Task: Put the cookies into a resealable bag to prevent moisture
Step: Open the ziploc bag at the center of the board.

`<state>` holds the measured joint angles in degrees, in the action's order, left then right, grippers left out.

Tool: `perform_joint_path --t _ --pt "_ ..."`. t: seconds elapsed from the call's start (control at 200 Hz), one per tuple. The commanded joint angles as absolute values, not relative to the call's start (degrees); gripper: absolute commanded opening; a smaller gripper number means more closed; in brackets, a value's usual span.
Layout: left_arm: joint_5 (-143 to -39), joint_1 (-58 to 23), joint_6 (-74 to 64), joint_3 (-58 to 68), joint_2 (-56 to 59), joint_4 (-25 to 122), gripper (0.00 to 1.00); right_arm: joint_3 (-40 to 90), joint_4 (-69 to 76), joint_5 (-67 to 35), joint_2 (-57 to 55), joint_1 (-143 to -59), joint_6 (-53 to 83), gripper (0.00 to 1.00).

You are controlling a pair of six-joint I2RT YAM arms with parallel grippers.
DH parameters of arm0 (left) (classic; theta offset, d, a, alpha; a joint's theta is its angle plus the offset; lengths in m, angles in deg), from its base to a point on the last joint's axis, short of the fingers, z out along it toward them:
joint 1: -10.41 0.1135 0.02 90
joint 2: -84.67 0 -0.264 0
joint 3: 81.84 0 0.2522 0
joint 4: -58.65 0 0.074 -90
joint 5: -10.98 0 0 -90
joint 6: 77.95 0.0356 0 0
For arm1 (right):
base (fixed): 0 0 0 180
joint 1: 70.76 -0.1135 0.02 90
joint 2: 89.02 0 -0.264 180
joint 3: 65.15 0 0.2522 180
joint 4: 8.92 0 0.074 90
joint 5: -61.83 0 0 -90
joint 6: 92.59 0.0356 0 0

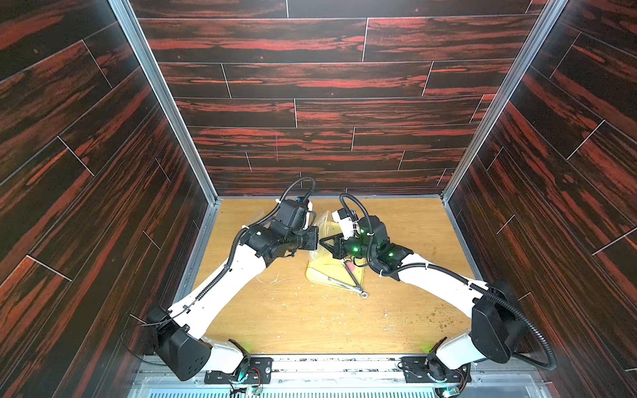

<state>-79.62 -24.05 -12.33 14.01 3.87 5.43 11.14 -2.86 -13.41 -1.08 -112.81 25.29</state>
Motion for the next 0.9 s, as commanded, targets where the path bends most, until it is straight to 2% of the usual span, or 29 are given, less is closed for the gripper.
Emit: perform_joint_path --t 0.0,0.205,0.396,0.702,0.892 --pt "-73.55 -24.16 -11.07 16.25 4.72 1.11 0.0 13.09 3.69 -20.31 -2.58 -112.93 24.83 0.01" --pt "-61.54 -24.24 -10.48 18.55 4.17 -8.61 0.0 15.3 11.47 -27.97 -2.66 -112.9 25.45 0.0" --pt "-56.57 -24.4 -11.76 21.02 3.68 -17.36 0.0 16.76 9.48 -25.27 -0.33 -113.87 25.3 0.0" --pt "-64.8 -24.79 -15.27 23.82 6.07 -26.13 0.0 16.62 -4.29 -15.72 7.7 -116.94 29.33 0.0" --pt "-66.44 -24.42 -14.73 20.68 6.28 -27.29 0.0 18.09 -3.32 -17.62 13.73 -118.58 29.77 0.01"
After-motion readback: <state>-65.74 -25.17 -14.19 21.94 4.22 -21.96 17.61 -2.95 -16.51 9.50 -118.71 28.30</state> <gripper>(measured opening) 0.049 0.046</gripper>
